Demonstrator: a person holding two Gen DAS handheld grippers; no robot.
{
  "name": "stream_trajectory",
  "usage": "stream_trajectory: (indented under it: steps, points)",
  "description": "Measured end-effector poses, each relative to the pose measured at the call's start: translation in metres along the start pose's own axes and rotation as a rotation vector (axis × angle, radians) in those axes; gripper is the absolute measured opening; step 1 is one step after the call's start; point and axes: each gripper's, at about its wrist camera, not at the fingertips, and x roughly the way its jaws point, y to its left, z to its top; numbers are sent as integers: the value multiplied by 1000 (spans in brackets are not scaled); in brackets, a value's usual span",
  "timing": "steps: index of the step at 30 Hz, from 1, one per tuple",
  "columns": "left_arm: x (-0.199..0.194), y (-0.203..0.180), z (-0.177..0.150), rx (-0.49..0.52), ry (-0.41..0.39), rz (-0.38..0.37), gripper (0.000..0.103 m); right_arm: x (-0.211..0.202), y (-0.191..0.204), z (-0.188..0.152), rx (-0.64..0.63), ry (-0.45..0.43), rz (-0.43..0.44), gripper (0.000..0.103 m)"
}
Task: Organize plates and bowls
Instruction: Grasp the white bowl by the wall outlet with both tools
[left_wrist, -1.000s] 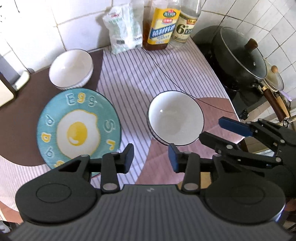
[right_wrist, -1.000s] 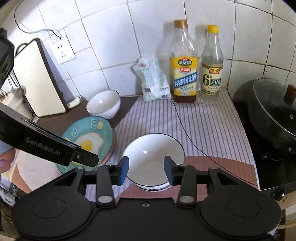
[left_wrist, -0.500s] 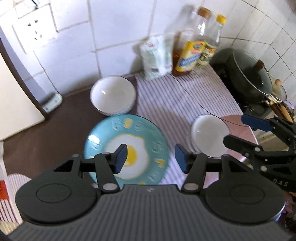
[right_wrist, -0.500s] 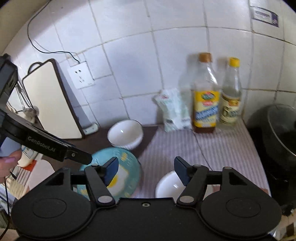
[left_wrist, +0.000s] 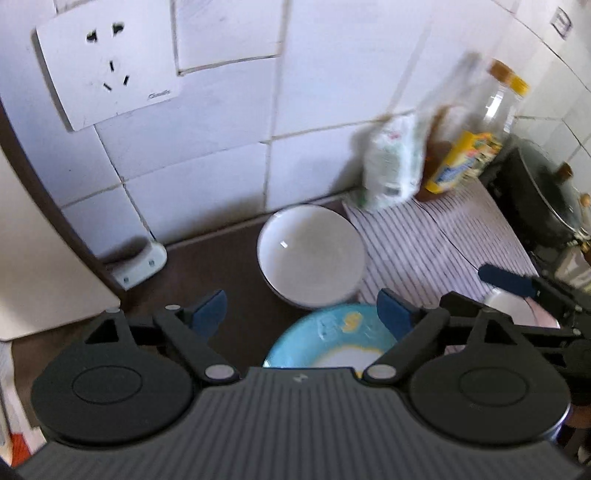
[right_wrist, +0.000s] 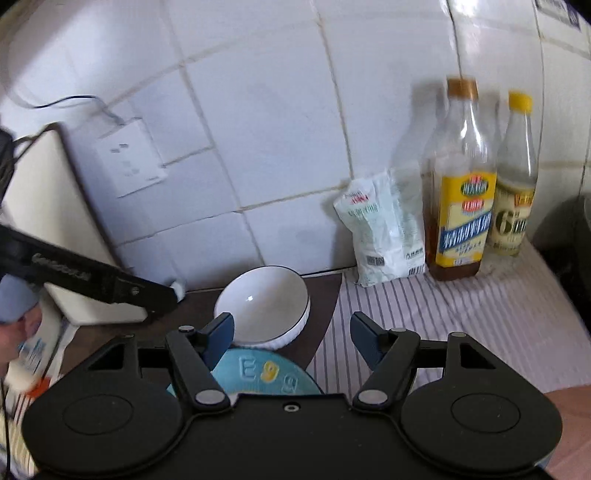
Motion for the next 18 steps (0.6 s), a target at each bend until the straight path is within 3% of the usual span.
stream_trajectory:
  steps: [4,6,8,15,18]
  points:
    - [30,22,5,-17,-6,-27,89,43,-11,2,235,82,-7,74]
    - [44,29,8,-18,-8,-9,89,64,-24,4,413,139,14,74]
    - [59,37,12,-31,5,7,88,80,-30,3,508,144,24,74]
    - [104,54,21,-72,97,-1,87,122,-28,8,539,172,-10,71]
    - [116,51,21,-59,130,-35,84,136,-32,6,555,197,-7,58]
